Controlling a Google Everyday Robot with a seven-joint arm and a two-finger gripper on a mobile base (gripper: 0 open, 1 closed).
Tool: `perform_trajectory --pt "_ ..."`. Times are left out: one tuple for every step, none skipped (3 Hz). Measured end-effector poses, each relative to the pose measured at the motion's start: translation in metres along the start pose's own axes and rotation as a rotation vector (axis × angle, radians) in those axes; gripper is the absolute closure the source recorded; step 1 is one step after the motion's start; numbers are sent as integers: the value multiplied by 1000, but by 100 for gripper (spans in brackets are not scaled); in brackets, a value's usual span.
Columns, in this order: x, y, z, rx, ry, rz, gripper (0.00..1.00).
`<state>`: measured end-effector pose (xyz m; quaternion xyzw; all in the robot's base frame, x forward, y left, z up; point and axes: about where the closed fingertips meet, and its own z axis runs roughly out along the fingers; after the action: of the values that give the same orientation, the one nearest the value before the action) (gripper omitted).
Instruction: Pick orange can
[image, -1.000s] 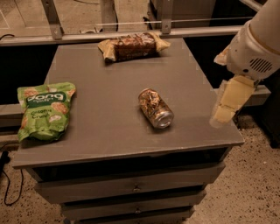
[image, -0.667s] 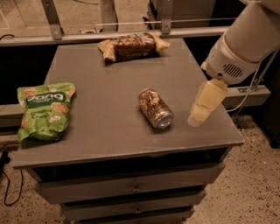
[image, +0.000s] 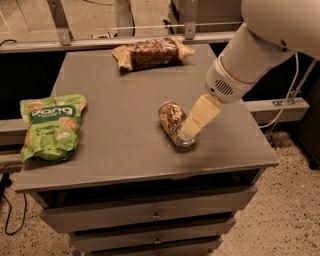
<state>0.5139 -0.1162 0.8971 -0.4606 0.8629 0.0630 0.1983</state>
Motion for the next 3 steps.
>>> perform_trajectory --pt "-21 7 29 -16 -9 85 0" --pt "-37 16 58 -36 0 144 0" --pt "-43 24 85 -44 22 186 18"
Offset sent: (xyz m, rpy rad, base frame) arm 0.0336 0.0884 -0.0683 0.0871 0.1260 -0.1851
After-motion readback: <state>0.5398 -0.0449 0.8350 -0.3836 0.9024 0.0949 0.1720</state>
